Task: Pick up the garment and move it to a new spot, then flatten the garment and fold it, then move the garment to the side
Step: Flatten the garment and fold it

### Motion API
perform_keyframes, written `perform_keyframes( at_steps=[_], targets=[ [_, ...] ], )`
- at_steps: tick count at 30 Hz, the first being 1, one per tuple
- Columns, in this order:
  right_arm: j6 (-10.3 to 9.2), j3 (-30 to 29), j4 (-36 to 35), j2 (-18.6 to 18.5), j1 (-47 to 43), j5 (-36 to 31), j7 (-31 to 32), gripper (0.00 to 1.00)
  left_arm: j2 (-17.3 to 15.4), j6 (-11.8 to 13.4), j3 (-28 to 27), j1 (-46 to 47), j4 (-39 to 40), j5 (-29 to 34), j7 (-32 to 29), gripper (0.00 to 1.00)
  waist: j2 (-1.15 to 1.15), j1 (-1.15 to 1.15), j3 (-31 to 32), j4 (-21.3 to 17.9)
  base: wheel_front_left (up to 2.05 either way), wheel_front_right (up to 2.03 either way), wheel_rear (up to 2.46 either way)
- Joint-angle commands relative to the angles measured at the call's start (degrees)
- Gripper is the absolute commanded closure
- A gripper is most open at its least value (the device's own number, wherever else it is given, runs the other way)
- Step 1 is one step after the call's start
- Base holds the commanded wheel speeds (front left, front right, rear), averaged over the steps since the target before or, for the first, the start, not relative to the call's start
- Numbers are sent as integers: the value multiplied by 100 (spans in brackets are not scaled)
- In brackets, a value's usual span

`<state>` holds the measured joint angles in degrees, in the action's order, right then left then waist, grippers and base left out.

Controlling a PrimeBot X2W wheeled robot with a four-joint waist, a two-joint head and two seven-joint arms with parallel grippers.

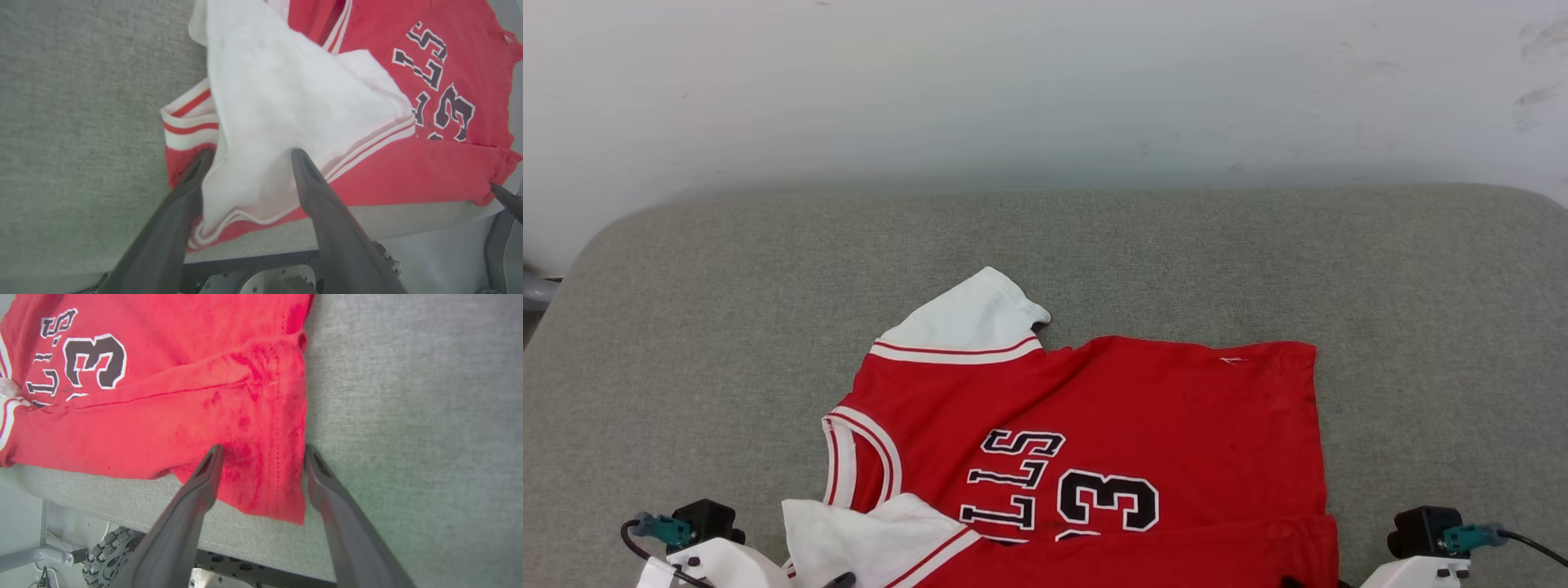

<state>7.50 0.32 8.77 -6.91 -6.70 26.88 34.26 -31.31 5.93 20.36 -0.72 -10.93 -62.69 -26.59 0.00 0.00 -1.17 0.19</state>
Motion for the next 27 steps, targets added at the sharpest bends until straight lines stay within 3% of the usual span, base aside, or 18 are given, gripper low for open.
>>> perform_keyframes(
  at_steps=[1,8,16,22,27],
  targets=[
    [-3,30,2,-7,17,49,-212,0,-7,-51,-14,106,-65,64,75,0,0,0,12,-27,0,0,0],
    [-3,21,-245,-36,157,-212,-1485,0,-151,-26,-25,340,-82,561,587,0,0,0,39,-64,0,0,0],
    [-3,-279,-628,283,452,-936,-2874,0,-209,155,-217,981,116,1423,1827,0,0,0,-222,-153,0,0,0],
    [-3,-425,-1057,380,793,-1425,-3328,0,-26,16,-299,1808,51,1844,2689,0,0,0,-769,-199,0,0,0],
    [-3,-338,-1376,402,1092,-1665,-3431,0,129,-129,-195,2503,-209,2066,3002,0,0,0,-1241,-338,0,0,0]
  ],
)
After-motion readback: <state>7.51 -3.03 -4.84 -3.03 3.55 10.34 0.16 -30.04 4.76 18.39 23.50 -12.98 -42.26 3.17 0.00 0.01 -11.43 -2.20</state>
